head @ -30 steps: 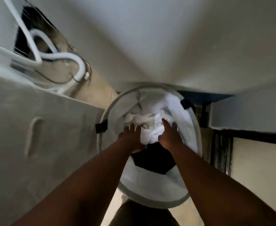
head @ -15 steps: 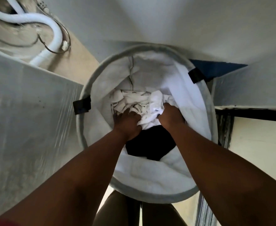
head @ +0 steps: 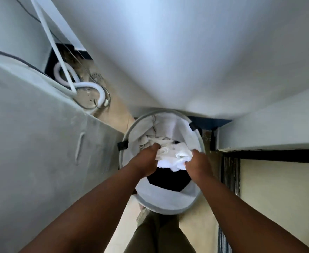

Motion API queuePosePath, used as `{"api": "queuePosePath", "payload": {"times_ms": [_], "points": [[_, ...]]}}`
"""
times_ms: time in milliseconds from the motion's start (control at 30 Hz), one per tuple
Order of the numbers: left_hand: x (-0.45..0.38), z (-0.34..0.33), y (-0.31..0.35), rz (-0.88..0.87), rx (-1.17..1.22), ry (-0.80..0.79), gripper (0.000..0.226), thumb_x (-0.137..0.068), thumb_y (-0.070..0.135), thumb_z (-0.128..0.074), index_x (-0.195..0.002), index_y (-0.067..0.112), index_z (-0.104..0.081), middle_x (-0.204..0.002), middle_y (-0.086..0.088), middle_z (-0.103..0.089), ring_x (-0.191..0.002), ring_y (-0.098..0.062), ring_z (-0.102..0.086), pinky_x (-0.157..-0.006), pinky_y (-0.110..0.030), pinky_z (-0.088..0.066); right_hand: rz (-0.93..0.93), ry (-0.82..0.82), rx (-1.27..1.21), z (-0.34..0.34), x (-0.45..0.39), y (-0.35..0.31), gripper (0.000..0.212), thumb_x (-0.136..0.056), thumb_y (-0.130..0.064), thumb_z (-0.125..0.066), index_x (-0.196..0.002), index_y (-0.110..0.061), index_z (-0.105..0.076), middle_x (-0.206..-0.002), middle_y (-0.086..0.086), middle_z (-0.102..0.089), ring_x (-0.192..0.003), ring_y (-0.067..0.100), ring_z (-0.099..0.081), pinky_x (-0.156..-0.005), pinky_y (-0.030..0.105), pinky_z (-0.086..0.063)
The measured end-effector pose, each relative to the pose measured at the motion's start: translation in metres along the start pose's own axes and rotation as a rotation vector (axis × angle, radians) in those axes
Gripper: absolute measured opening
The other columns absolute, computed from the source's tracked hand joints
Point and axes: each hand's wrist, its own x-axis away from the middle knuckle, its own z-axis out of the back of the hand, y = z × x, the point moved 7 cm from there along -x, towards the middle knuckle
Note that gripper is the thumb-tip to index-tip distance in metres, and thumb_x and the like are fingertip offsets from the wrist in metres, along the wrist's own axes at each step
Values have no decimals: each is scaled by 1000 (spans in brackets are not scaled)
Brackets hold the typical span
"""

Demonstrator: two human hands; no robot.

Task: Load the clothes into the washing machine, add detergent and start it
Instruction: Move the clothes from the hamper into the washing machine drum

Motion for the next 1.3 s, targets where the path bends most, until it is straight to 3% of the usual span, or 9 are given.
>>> {"api": "queuePosePath", "payload": {"times_ms": [133,300,500,700,800,1000,1133,1233,1300], "points": [[45,65,22,-2,-140,21,36,-88,11,-51,-124,7,-53,-124,-16,-54,-113,-32,-53,-89,-30,-40,-60,-100,-117,57,42,-7,24,-84,-16,-62,-103,-2,-66,-99,15,-66,-91,31,-64,-60,24,-42],[114,165,58,6,-243,138,26,-93,25,-51,-110,9,-63,-116,-14,-59,-108,-30,-56,-82,-27,-39,39,-108,-247,146,110,-41,17,-85,-25,-63,-71,-16,-59,-85,10,-66,-79,25,-61,-64,28,-42],[215,259,120,-63,52,219,24,-96,29,-51,-105,8,-56,-114,-14,-59,-106,-29,-57,-77,-28,-42,273,-147,-753,213,224,-111,21,-81,-27,-72,-100,-18,-69,-88,-1,-71,-73,11,-64,-59,17,-50],[356,323,165,-328,669,72,24,-97,25,-53,-108,3,-56,-97,-12,-58,-84,-22,-60,-84,-48,-54,526,-269,-992,204,326,-206,71,-67,-20,-85,-122,-47,-48,-119,-5,-59,-104,26,-63,-76,52,-57],[438,355,151,-483,791,83,27,-98,22,-52,-113,1,-55,-98,-14,-62,-83,-22,-64,-81,-45,-56,623,-172,-862,191,384,-261,66,-71,-18,-81,-129,-30,-50,-122,3,-64,-104,27,-67,-81,52,-57],[610,449,70,-739,818,449,20,-97,20,-53,-112,8,-57,-102,-10,-66,-91,-22,-65,-80,-41,-58,815,464,-1018,231,540,-357,14,-76,-21,-79,-78,-15,-66,-70,0,-71,-56,4,-66,-59,20,-54],[654,481,-8,-595,660,556,46,-71,50,-65,-112,33,-53,-119,4,-61,-112,-21,-56,-92,-52,-50,1212,414,-1023,246,660,-445,13,-71,-25,-73,-66,-26,-61,-60,-12,-63,-54,3,-58,-59,24,-51],[638,465,-70,-436,902,317,97,-48,67,-65,-137,35,-42,-148,-1,-38,-132,-38,-37,-85,-64,-48,1458,256,-965,234,725,-518,29,-79,-12,-64,-57,-25,-49,-43,-13,-50,-41,-2,-44,-44,15,-37],[629,449,-92,-460,1070,131,94,-59,71,-60,-140,27,-45,-147,-11,-42,-128,-45,-41,-85,-65,-46,1537,185,-984,217,745,-557,33,-79,-4,-67,-59,-24,-50,-43,-11,-52,-39,0,-45,-42,18,-37]]}}
